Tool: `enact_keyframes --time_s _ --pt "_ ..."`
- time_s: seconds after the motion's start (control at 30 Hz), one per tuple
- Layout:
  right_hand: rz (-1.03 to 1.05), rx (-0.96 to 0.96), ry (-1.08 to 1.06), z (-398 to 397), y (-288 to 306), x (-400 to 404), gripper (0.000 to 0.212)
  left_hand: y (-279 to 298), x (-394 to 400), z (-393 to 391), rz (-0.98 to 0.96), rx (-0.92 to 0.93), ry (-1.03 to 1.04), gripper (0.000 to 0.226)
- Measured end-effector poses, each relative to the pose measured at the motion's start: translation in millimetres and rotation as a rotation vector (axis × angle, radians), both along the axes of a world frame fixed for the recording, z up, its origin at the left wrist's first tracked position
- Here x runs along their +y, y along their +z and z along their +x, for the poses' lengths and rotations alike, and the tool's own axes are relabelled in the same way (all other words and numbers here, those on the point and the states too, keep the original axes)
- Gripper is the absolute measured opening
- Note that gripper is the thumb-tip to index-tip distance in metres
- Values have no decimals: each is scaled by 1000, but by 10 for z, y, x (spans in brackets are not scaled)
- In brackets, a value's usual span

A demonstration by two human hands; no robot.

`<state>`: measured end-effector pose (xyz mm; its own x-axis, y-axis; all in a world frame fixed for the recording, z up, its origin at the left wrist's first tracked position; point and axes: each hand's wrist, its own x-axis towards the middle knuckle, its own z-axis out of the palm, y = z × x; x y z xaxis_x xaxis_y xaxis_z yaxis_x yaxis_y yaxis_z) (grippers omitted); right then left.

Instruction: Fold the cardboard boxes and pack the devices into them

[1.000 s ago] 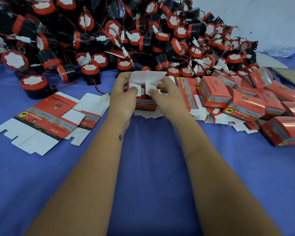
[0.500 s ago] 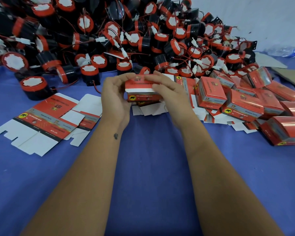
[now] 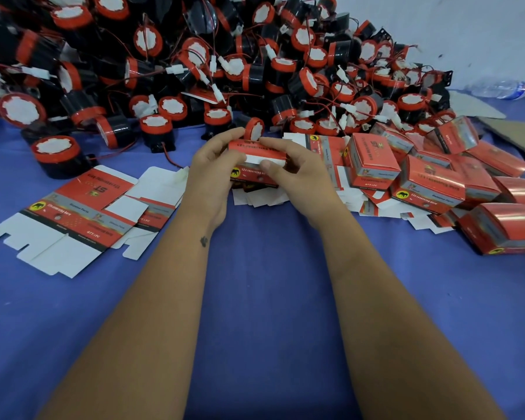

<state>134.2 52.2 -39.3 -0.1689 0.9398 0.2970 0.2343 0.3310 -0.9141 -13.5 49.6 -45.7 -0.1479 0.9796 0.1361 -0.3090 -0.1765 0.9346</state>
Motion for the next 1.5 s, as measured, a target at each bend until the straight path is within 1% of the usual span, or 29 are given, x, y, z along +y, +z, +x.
enact_keyframes --time_s 0.1,0.23,0.4,0.53,0.73,0.83,0.93,1.0,1.13,1.2,1.27,1.3,1.33,1.4,1.5 --pt "26 -4 -26 -14 -19 17 33 -9 0 10 21 54 2 41" --pt "17 24 -58 -38 -22 27 28 -23 -38 45 106 153 20 35" --pt "10 78 -65 -46 -16 23 27 -23 -54 36 140 177 67 29" --pt "3 128 -70 -57 -5 20 27 -18 -61 21 143 186 74 30" --pt "8 141 -79 -49 -3 24 26 -12 -62 5 131 81 66 27" --pt "7 165 -72 -45 -7 23 25 -3 -59 9 92 25 42 24" --pt "-8 201 -54 -24 -1 24 20 7 -59 33 49 25 36 29" --pt "-40 226 -39 3 2 34 18 1 -54 44 39 66 49 36" --pt "-28 219 -44 16 1 40 17 -21 -46 59 67 221 65 32" --pt "-21 203 -55 6 -2 35 18 -31 -66 67 147 338 63 31" --pt "-36 202 -58 11 -3 36 23 -46 -89 82 240 477 67 37" --pt "-44 199 -51 15 -4 37 27 -59 -83 84 256 505 80 42" --pt "-42 189 -39 18 -6 34 31 -67 -73 84 250 495 96 44" --pt "-8 165 -18 11 -15 20 35 -82 -45 72 218 434 127 41" --pt "36 159 -20 -8 -24 14 33 -92 -21 62 170 384 138 34"
